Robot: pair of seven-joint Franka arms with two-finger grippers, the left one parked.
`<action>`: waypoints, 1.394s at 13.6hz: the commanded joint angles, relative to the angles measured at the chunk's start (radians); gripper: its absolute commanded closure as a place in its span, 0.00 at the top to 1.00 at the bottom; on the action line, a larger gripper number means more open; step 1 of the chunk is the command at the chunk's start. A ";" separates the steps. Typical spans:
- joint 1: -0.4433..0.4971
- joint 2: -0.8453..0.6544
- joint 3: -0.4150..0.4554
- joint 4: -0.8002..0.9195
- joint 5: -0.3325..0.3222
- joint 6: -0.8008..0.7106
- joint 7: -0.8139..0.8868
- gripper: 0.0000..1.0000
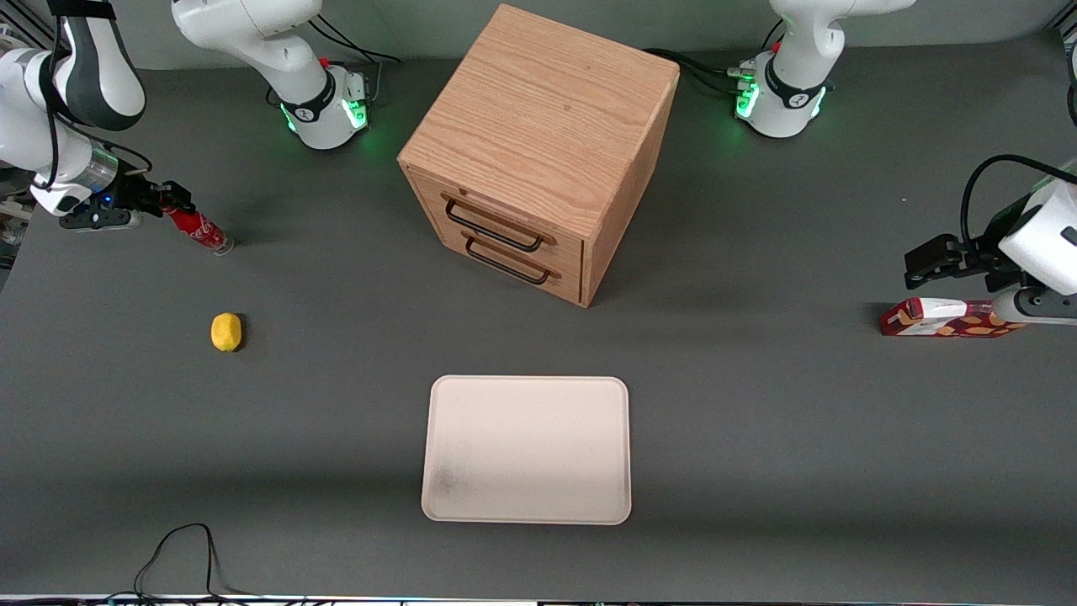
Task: Place coke bottle on tray
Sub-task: 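Close the right gripper around the bottle's cap end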
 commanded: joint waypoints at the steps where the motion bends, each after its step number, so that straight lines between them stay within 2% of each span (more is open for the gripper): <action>1: 0.009 0.018 -0.007 0.001 -0.020 0.015 -0.010 0.20; 3: 0.021 0.018 -0.004 0.006 -0.017 0.010 0.005 0.02; 5: 0.041 0.026 0.022 0.024 -0.009 0.004 0.047 0.00; 6: 0.043 0.031 0.071 0.041 0.005 -0.017 0.085 0.00; 9: 0.042 0.076 0.232 0.175 0.156 -0.122 0.093 0.00; 12: 0.042 0.207 0.359 0.442 0.294 -0.299 0.087 0.00; 15: 0.042 0.383 0.412 0.779 0.439 -0.516 0.047 0.00; 17: 0.040 0.481 0.442 0.991 0.485 -0.638 0.048 0.00; 19: 0.038 0.546 0.484 1.154 0.523 -0.685 0.053 0.00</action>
